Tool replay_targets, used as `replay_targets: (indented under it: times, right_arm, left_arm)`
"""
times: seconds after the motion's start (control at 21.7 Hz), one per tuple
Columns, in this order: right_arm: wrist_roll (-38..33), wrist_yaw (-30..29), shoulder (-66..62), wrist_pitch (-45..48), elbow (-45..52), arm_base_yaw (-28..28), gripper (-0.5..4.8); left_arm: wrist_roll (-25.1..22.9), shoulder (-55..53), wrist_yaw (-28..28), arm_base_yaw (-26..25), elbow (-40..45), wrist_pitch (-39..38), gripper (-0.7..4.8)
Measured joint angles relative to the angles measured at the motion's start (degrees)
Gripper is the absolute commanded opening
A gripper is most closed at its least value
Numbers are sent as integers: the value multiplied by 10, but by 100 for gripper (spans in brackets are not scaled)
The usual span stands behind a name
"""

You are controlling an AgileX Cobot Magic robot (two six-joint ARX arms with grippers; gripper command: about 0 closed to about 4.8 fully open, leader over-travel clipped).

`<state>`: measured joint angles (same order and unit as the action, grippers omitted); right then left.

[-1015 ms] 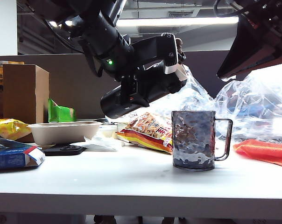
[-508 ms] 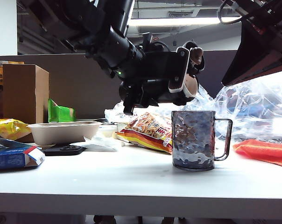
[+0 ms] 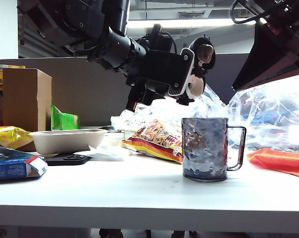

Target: Pick up the black thermos, pour some water into the cup, then place the black thermos back on the table.

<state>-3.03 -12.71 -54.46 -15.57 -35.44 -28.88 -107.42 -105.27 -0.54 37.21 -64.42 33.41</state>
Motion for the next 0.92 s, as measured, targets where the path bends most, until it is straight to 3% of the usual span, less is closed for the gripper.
replay_targets:
  times: [0.23, 0.65, 0.78, 0.92]
  right_arm:
    - [1, -2, 0, -3, 0, 0, -5]
    - [11, -4, 0, -19, 0, 0, -5]
    - [12, -4, 0, -19, 0, 0, -5]
    - [12, -4, 0, -19, 0, 0, -5]
  left_arm:
    - [-36, 0, -31, 1, 0, 5, -6]
    - [-39, 0, -48, 1, 0, 63, -6]
    - [-85, 0, -57, 1, 0, 64, -6]
    - [-90, 0, -57, 0, 0, 65, -6]
